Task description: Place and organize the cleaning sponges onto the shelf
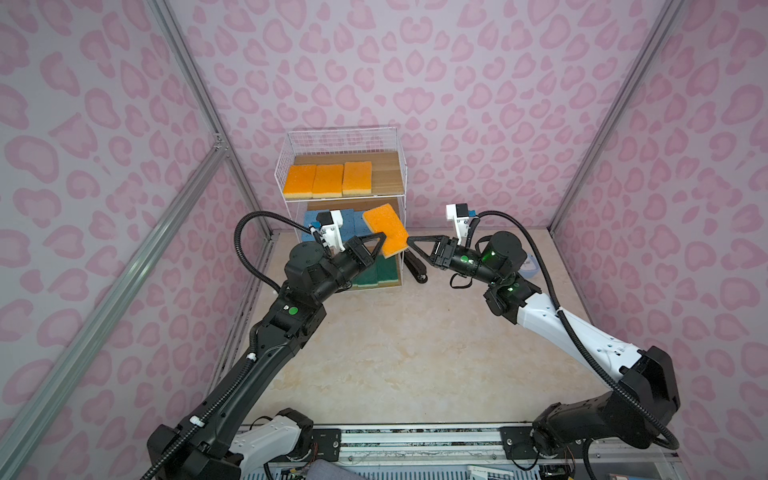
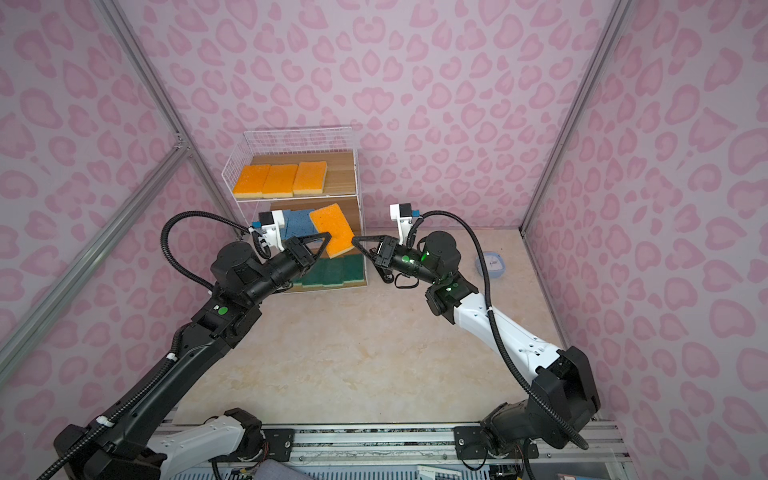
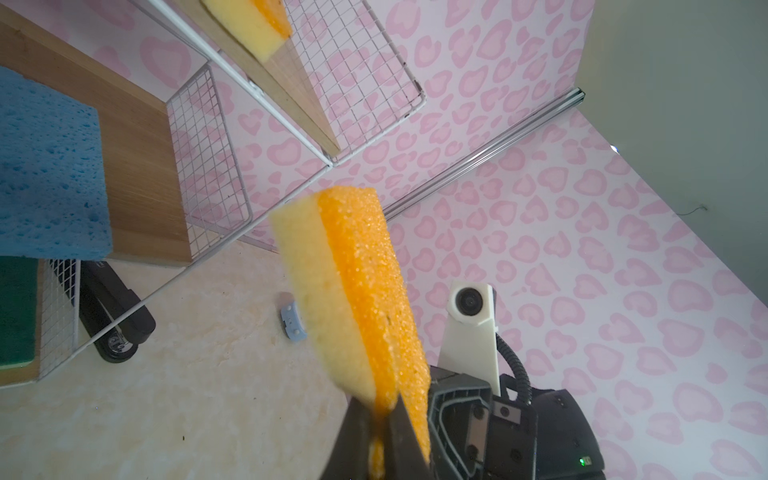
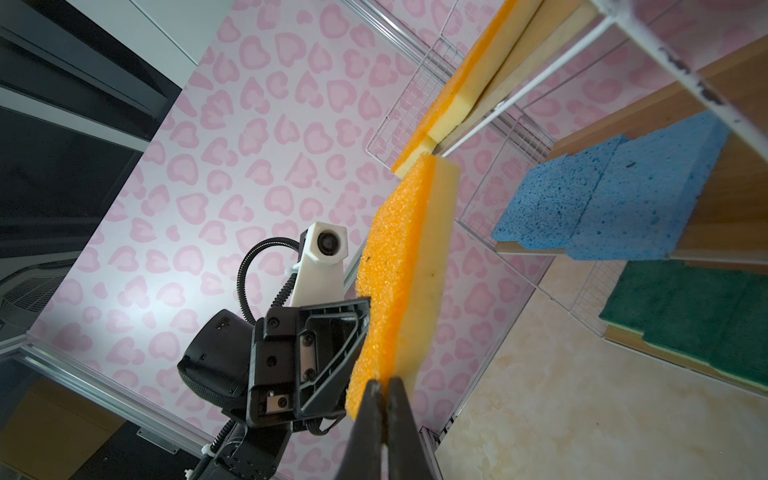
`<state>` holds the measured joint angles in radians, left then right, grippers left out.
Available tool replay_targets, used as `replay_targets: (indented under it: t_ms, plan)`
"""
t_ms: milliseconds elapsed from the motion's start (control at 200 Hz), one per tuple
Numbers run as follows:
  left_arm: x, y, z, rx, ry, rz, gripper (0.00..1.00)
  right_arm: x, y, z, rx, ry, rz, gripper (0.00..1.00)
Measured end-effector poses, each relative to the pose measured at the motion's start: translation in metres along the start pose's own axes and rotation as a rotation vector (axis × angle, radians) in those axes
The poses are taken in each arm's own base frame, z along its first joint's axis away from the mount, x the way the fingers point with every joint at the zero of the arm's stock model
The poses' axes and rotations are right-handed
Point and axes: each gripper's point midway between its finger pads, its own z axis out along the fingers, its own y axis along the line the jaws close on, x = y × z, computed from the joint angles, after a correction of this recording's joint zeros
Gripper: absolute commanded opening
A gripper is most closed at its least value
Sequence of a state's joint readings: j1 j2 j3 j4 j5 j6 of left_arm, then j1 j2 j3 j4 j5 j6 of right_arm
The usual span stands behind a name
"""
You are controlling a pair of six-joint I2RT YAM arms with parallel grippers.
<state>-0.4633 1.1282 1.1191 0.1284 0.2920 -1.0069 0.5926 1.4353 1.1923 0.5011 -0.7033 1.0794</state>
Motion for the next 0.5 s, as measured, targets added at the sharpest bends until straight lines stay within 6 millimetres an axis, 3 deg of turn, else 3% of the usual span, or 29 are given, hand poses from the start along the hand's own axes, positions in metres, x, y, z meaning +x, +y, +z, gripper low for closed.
replay_targets:
  t_ms: [20, 175, 340, 500]
  plan:
    - [-0.001, 0.0, 0.0, 0.001, 0.001, 0.001, 1.0, -0.001, 0.001, 0.0, 0.0, 0.0, -0.005, 0.03]
    - [0.003, -0.001, -0.004, -0.007, 0.021, 0.042, 0.98, -0.012, 0.011, 0.003, 0.027, -0.009, -0.068, 0.02]
    - [0.004, 0.004, -0.032, -0.052, -0.017, 0.122, 0.98, -0.033, 0.021, 0.005, 0.134, -0.057, -0.181, 0.01]
    - [0.015, 0.033, -0.057, -0.154, -0.039, 0.169, 0.98, -0.045, 0.029, 0.011, 0.235, -0.08, -0.289, 0.0]
